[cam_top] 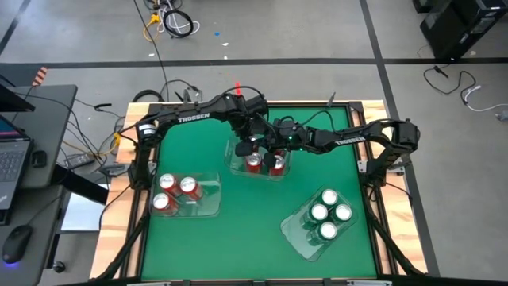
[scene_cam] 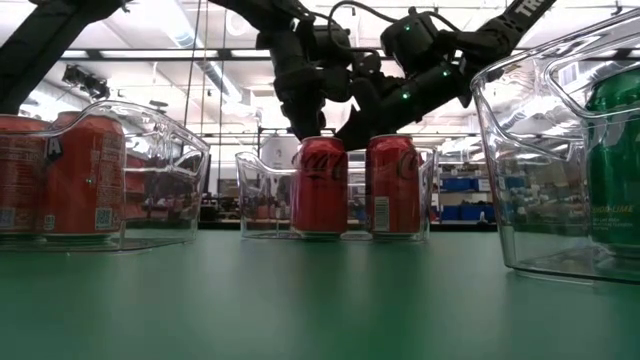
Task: Sort soda cans
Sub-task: Put the red black soda can into the top transparent bin, then put the red soda can into the bottom left transparent bin
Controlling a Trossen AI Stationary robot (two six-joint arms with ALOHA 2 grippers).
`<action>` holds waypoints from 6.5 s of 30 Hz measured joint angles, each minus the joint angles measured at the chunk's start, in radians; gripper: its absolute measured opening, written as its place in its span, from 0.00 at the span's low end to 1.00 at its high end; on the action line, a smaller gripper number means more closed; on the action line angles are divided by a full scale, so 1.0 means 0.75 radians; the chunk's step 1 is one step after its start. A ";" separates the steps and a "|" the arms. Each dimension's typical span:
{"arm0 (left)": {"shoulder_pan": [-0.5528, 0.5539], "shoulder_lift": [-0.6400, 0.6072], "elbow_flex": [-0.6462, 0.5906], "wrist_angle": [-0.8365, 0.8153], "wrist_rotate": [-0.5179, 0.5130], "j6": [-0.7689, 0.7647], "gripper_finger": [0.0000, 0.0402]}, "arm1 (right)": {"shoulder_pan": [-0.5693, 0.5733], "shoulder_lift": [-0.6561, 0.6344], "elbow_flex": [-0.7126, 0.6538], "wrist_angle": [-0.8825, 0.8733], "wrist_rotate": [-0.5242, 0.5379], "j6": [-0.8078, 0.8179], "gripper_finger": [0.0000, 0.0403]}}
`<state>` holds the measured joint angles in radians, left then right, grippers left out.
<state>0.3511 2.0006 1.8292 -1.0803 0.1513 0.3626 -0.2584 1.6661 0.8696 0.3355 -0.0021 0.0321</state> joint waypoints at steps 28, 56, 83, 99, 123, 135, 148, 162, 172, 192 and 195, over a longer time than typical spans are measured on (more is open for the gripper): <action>0.001 0.001 0.003 -0.017 0.028 0.027 0.67 | -0.001 0.001 0.000 -0.005 -0.046 0.007 0.00; 0.009 -0.036 0.076 -0.073 -0.077 0.019 0.75 | 0.001 -0.032 -0.006 -0.016 -0.058 -0.008 0.00; 0.221 -0.804 -0.923 0.871 0.131 -0.042 0.75 | -0.021 -0.043 0.155 -0.122 0.034 0.053 0.00; 0.221 -1.391 -1.541 1.215 0.141 -0.151 0.75 | -0.127 -0.043 0.503 -0.639 0.037 0.126 0.35; 0.221 -1.693 -1.769 1.379 0.140 -0.216 0.75 | -0.159 0.506 1.009 -0.951 0.221 0.208 0.98; 0.220 -1.692 -1.769 1.351 0.139 -0.213 0.75 | -0.165 0.549 1.017 -0.986 0.145 0.241 0.87; 0.219 -1.692 -1.769 1.322 0.142 -0.321 0.75 | -0.157 0.544 1.164 -1.169 0.137 0.118 0.69; 0.087 -1.704 -1.762 1.331 0.119 -0.319 0.59 | 0.027 0.443 1.761 -1.661 0.166 0.046 0.69; 0.091 -1.845 -1.760 1.252 -0.123 -0.365 0.54 | 0.410 0.439 1.704 -1.527 0.156 0.132 0.69; 0.096 -1.874 -1.759 1.163 -0.289 -0.454 0.54 | 0.531 0.672 1.615 -0.998 0.030 0.128 0.69; 0.098 -1.874 -1.759 1.162 -0.289 -0.455 0.54 | 0.527 0.718 1.615 -0.994 -0.005 0.129 0.69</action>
<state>0.4244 0.5953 0.5098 -0.2089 -0.0657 0.0216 0.1365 2.2047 2.0811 -0.4100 -0.0060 0.1287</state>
